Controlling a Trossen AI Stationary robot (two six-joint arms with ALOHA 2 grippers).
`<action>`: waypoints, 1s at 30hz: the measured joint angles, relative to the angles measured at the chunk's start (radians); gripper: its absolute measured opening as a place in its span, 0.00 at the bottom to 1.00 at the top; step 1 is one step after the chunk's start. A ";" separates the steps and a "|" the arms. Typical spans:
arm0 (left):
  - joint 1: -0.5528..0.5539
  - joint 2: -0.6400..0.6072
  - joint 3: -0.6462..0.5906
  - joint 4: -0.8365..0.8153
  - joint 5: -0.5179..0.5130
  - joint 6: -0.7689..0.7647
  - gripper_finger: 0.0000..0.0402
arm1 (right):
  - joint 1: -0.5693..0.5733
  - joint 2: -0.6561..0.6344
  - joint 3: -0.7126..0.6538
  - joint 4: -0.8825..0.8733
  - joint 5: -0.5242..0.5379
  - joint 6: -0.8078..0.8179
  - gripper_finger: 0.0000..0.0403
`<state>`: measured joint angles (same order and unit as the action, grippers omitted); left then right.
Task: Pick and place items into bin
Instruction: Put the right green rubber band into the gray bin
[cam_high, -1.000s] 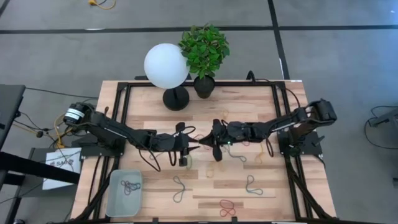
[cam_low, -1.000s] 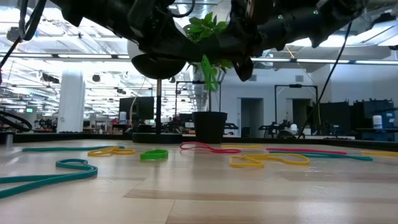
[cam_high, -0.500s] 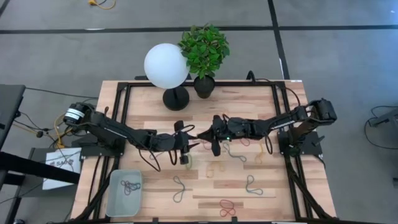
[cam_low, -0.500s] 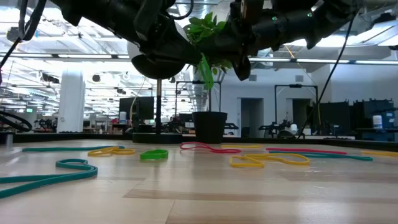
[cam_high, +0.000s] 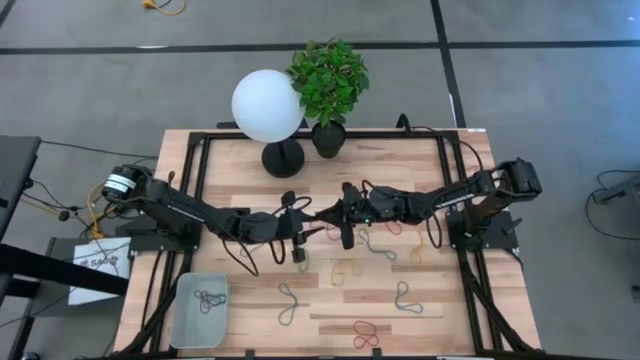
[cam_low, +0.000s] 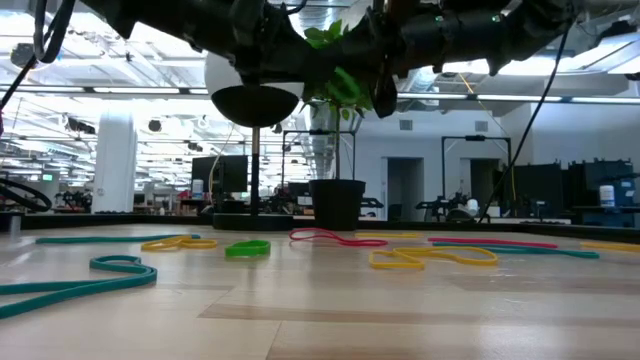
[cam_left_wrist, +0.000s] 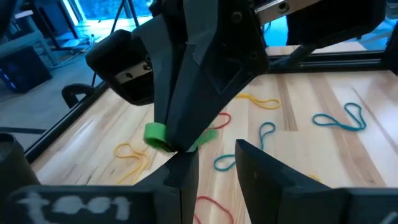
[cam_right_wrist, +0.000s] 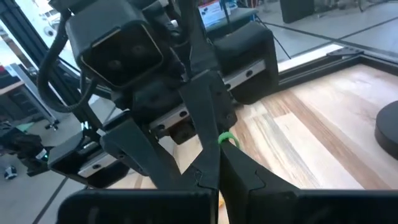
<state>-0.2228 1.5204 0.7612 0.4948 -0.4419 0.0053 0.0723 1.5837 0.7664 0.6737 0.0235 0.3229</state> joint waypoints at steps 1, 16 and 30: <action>0.000 0.000 0.000 -0.005 -0.006 -0.002 0.24 | 0.002 0.000 0.000 0.000 0.000 0.000 0.00; 0.001 0.000 0.000 -0.004 -0.016 -0.012 0.24 | 0.004 0.000 0.000 0.000 0.000 -0.008 0.00; 0.000 0.000 0.000 -0.009 -0.016 -0.007 0.01 | 0.004 0.000 0.000 0.000 0.035 -0.009 0.12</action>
<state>-0.2226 1.5204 0.7612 0.4859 -0.4579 -0.0021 0.0758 1.5837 0.7665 0.6735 0.0586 0.3143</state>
